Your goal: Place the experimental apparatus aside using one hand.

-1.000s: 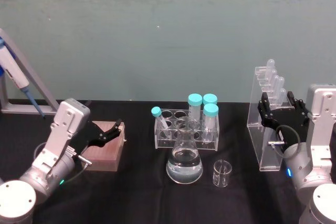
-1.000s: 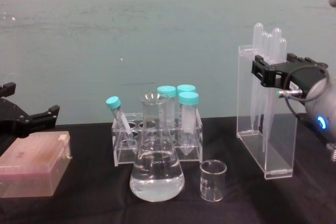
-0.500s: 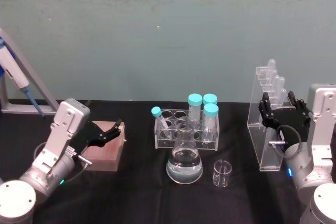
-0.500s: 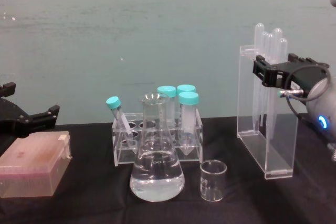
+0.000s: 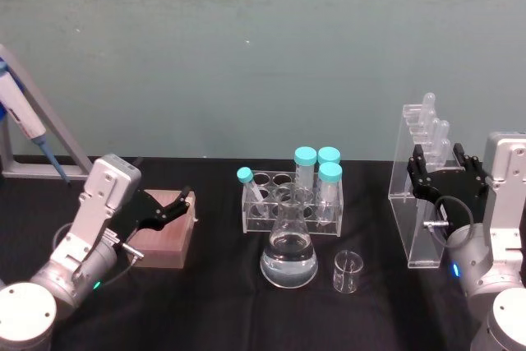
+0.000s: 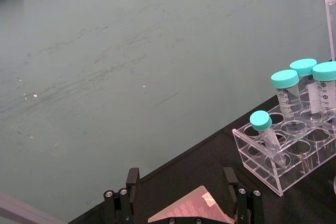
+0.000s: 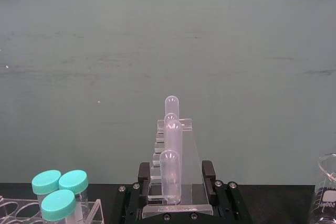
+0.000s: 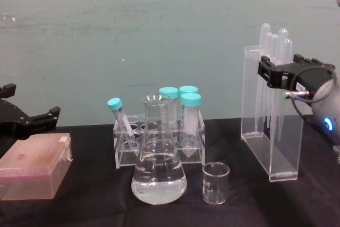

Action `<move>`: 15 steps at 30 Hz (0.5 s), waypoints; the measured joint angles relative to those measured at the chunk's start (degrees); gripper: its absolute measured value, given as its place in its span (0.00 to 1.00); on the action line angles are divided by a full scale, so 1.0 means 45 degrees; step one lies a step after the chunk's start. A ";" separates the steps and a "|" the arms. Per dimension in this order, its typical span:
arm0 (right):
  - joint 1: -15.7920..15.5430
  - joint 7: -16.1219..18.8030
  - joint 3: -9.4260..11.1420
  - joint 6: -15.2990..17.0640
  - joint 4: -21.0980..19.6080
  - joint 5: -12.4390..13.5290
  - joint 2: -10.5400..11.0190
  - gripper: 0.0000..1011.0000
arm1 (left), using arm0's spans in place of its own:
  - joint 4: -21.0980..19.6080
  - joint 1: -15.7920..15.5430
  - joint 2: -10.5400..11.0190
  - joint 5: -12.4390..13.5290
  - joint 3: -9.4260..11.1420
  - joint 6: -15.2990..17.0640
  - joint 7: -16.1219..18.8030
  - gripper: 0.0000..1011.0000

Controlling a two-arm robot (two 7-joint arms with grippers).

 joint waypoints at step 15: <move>0.0002 0.0118 0.0013 -0.0221 0.0057 0.0112 0.0072 0.59 | 0.0000 0.0000 0.0000 0.0000 0.0000 0.0000 0.0000 0.99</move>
